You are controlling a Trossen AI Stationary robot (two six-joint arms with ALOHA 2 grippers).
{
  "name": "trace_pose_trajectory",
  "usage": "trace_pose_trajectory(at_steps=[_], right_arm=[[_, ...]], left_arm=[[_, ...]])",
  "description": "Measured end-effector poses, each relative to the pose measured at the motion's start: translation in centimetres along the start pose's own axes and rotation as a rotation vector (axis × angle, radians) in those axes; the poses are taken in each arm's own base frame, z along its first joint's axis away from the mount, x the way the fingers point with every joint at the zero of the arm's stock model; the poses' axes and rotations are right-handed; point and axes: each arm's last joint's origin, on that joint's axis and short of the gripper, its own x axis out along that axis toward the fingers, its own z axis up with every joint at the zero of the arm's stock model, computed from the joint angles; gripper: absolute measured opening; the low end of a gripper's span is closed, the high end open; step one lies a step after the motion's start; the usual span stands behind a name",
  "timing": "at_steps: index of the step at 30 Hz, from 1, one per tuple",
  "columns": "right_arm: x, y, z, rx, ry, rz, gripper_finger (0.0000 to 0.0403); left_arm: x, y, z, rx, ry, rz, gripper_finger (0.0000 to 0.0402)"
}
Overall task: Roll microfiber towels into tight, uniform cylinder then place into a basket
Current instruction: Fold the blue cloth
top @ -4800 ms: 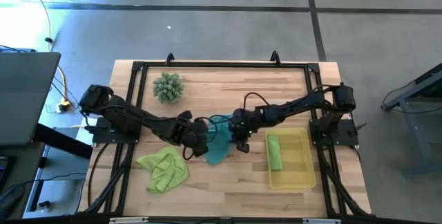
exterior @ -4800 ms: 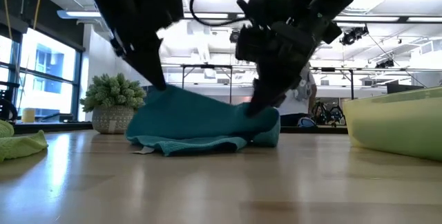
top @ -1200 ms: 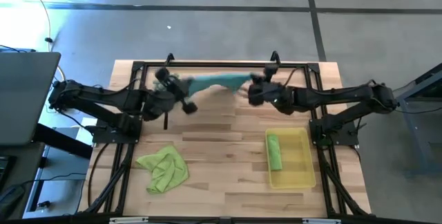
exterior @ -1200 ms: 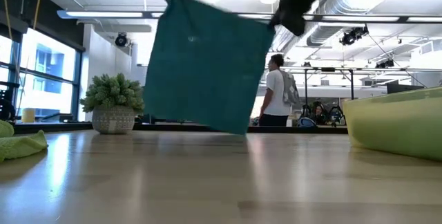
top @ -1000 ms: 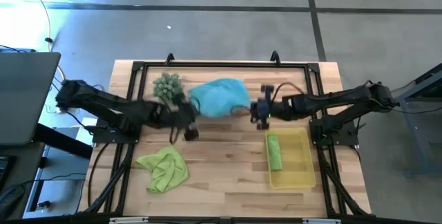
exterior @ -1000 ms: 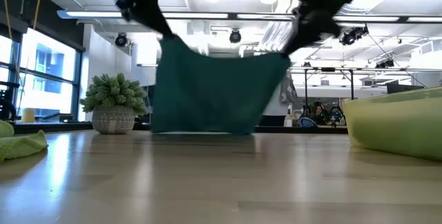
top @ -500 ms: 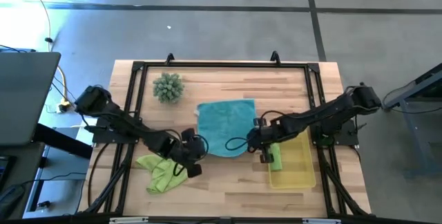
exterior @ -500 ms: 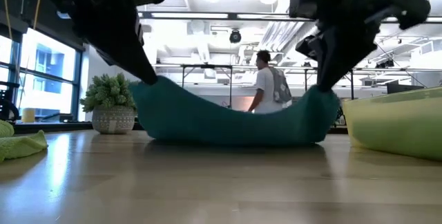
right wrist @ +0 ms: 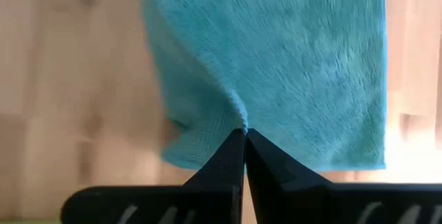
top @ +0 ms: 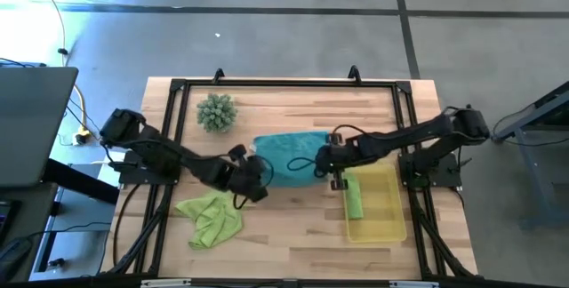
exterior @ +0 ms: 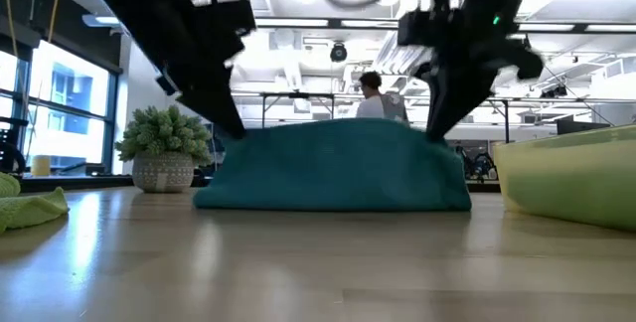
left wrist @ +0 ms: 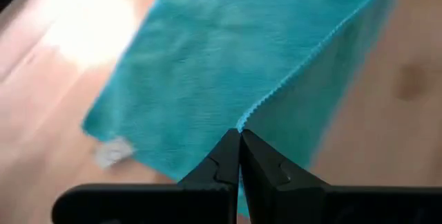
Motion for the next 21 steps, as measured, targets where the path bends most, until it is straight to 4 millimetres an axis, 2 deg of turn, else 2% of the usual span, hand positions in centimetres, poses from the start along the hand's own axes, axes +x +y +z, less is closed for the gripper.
trace_pose_trajectory(at_steps=[9,14,21], right_arm=[[3.2,-4.2,-0.9,-0.104,0.12,-0.051,0.0],[4.0,-5.8,-0.9,-0.183,0.104,-0.072,0.0],[4.3,-7.8,-1.1,-0.181,0.087,-0.106,0.0]], left_arm=[[4.5,3.6,0.9,0.079,0.098,0.153,0.0],[5.6,4.7,1.0,0.146,0.141,0.187,0.0],[6.4,6.1,1.7,0.164,0.143,0.22,0.0]])
